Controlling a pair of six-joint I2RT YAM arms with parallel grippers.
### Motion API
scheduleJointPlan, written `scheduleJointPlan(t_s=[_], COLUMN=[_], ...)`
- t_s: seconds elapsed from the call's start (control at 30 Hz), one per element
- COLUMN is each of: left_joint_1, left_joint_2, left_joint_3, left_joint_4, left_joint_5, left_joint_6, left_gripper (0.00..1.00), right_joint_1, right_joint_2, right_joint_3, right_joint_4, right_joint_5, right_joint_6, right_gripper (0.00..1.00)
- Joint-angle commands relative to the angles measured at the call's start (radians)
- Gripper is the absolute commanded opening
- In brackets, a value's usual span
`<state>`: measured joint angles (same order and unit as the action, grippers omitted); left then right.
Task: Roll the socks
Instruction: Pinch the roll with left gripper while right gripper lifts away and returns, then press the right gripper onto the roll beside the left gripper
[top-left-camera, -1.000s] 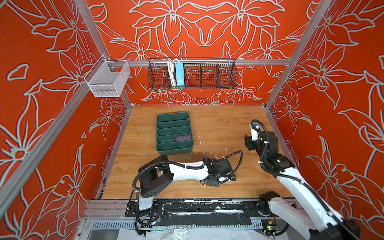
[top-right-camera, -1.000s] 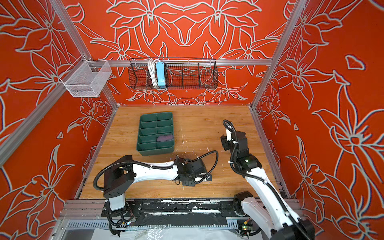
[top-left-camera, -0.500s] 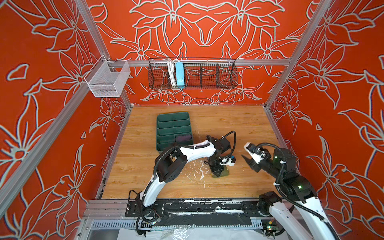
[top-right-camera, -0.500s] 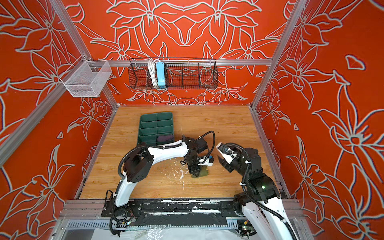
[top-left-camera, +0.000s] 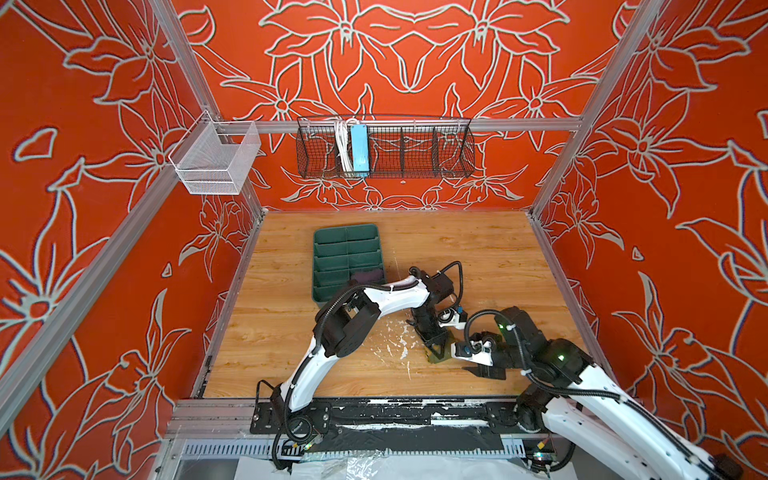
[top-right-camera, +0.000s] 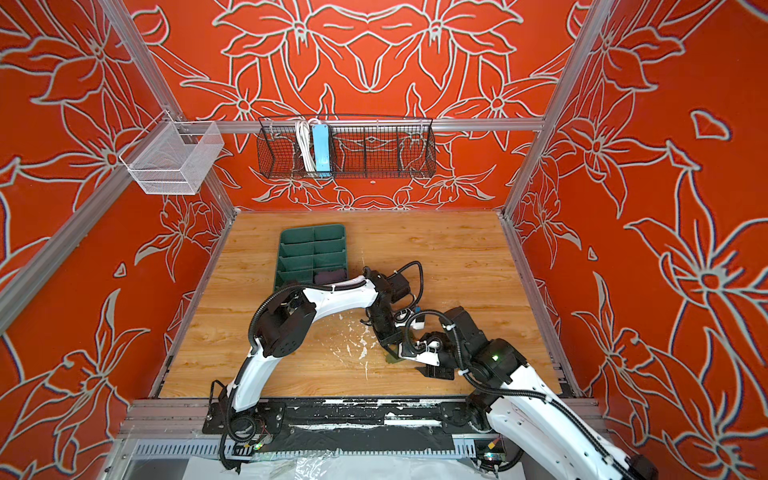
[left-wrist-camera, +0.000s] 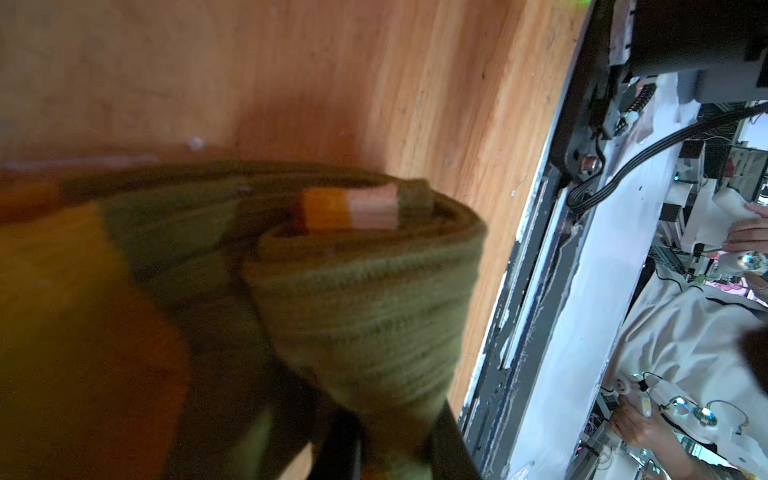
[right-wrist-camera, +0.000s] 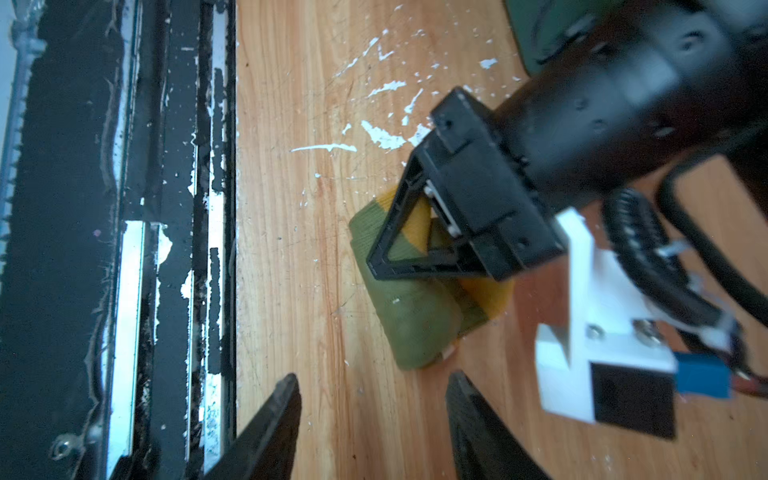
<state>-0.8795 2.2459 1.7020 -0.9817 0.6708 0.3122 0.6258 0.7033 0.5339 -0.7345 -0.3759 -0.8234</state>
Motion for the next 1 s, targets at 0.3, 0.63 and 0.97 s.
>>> scheduleJointPlan(t_s=[0.3,0.63,0.97], left_joint_1=[-0.016,-0.015,-0.013], left_joint_2=[0.088,0.072,-0.049], left_joint_3=[-0.074,-0.059,-0.122], left_joint_4=[-0.039,-0.072,0.025], left_joint_5=[-0.128,-0.147,-0.233], left_joint_6=[-0.001,0.031,0.022], left_gripper=[0.0,0.0,0.29], right_joint_1=[0.139,0.162,0.194], right_joint_2=[0.366,0.469,0.542], right_joint_3=[-0.002,-0.04,-0.022], right_joint_4=[0.265,0.36,0.324], right_joint_5=[0.298,0.401,0.409], right_joint_6=[-0.039,-0.008,0.039], right_gripper=[0.57,0.43,0.0])
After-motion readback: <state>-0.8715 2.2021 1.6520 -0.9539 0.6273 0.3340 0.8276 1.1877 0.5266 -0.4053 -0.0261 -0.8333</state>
